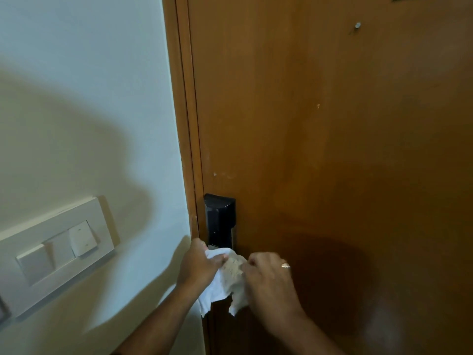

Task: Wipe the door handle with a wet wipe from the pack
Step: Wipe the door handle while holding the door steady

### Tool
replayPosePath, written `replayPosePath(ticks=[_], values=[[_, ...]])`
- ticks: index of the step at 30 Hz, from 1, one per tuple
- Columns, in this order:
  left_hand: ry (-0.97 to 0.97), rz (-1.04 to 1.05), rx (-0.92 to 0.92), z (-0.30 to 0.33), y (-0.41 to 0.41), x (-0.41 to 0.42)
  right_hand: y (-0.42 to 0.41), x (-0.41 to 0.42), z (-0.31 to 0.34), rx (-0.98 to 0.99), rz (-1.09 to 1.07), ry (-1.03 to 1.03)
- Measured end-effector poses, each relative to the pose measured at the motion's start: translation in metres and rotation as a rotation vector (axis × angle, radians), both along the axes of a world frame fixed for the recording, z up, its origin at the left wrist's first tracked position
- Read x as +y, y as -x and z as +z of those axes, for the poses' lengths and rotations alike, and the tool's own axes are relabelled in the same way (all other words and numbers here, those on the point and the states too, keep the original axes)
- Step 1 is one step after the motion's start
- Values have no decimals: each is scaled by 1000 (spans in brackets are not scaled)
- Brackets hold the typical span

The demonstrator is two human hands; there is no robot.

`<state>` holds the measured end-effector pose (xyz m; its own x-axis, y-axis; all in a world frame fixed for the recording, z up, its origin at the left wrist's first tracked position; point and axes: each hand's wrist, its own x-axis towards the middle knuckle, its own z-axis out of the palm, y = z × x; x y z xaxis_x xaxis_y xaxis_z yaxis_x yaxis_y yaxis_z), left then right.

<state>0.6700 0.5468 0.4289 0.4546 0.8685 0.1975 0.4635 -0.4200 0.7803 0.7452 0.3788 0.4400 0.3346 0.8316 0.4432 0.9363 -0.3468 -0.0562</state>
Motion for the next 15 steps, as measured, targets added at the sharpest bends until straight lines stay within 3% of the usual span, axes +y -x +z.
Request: replayPosePath(ticks=[3, 8, 12, 15], values=[[69, 6, -42, -3, -1, 1, 14, 24, -19, -93, 28, 108], [86, -117, 60, -3, 19, 15, 17, 49, -43, -159, 5, 287], [-567, -63, 29, 31, 23, 5, 15, 49, -31, -184, -55, 209], [-829, -51, 8, 61, 7, 1, 14, 59, -25, -95, -81, 143]])
